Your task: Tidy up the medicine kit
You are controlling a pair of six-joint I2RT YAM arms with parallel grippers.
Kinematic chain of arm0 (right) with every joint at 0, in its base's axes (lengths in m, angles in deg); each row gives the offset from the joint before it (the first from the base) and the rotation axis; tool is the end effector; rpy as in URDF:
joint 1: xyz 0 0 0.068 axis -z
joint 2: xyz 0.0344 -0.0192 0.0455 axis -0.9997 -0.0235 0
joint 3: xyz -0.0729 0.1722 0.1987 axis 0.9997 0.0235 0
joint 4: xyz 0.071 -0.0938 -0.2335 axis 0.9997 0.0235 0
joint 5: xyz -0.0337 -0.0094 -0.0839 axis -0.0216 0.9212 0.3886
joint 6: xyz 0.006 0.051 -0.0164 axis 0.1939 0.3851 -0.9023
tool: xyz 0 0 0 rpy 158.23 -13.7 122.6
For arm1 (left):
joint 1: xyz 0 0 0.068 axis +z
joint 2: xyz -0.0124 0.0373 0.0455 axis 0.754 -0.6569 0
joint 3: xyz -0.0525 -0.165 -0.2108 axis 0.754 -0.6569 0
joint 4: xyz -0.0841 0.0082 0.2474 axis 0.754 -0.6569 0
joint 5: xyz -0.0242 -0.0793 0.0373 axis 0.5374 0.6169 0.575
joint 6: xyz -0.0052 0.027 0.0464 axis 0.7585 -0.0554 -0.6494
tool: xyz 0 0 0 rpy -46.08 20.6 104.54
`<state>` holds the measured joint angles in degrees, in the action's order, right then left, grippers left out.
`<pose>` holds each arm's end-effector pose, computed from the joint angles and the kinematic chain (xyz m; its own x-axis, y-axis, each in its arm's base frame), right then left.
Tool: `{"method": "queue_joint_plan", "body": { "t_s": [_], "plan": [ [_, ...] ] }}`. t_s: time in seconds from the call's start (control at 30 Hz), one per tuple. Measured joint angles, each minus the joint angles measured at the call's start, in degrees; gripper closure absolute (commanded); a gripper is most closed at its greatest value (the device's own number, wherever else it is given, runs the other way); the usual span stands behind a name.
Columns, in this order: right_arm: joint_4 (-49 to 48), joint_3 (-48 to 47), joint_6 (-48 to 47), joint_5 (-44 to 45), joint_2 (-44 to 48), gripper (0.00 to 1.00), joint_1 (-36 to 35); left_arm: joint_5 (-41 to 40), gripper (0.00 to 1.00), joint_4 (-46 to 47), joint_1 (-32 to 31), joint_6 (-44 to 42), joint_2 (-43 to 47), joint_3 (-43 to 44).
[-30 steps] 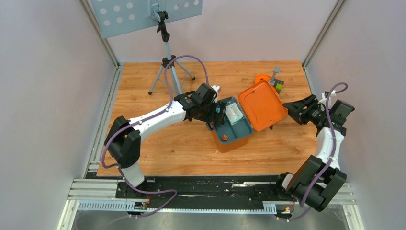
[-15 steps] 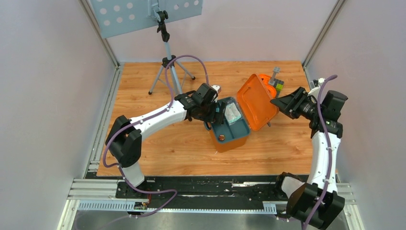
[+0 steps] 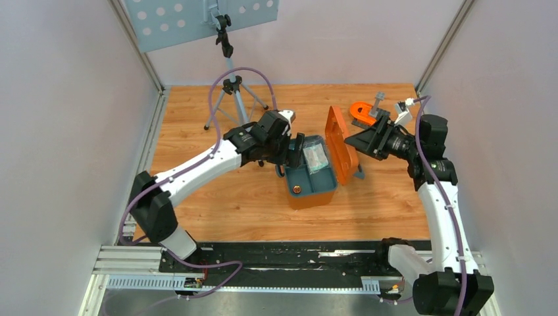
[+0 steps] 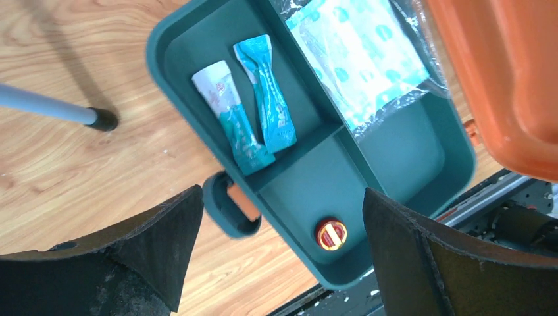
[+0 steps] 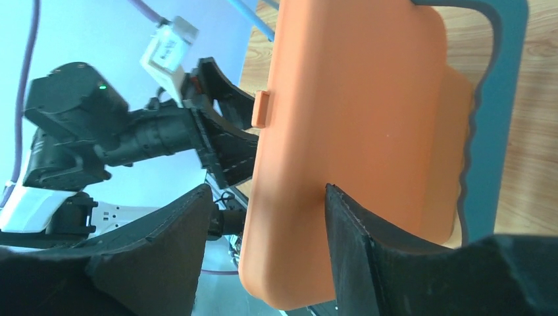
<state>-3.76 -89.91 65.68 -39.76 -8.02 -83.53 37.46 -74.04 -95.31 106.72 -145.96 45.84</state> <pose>0.2074 0.0093 0.3521 -0.7372 0.4222 -0.5275 -0.2647 0.5379 0.8004 0.2467 -0.2588 0.2991 -0.8135 0.1280 -0.5673 0.3657 0.8711 -0.3279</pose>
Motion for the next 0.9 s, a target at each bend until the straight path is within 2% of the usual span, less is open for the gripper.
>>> {"method": "queue_joint_plan", "body": {
  "t_s": [0.2,0.4,0.63,0.9],
  "plan": [
    [-0.59,-0.15,2.12,2.67,-0.13,0.38,-5.66,-3.72,0.01,-3.23,0.00,0.09,9.05,-1.25],
    [-2.73,-0.81,3.87,5.38,-2.97,0.38,-13.60,-7.54,0.09,-5.62,0.72,1.44,14.73,-5.62],
    [-5.92,-2.23,4.92,8.87,-9.62,0.39,-22.47,-7.58,0.18,-6.60,5.44,4.92,16.04,-16.83],
    [-8.79,-2.36,5.84,10.29,-18.01,0.41,-30.64,-6.19,0.22,-5.05,10.05,6.82,16.24,-23.28]
  ]
}}
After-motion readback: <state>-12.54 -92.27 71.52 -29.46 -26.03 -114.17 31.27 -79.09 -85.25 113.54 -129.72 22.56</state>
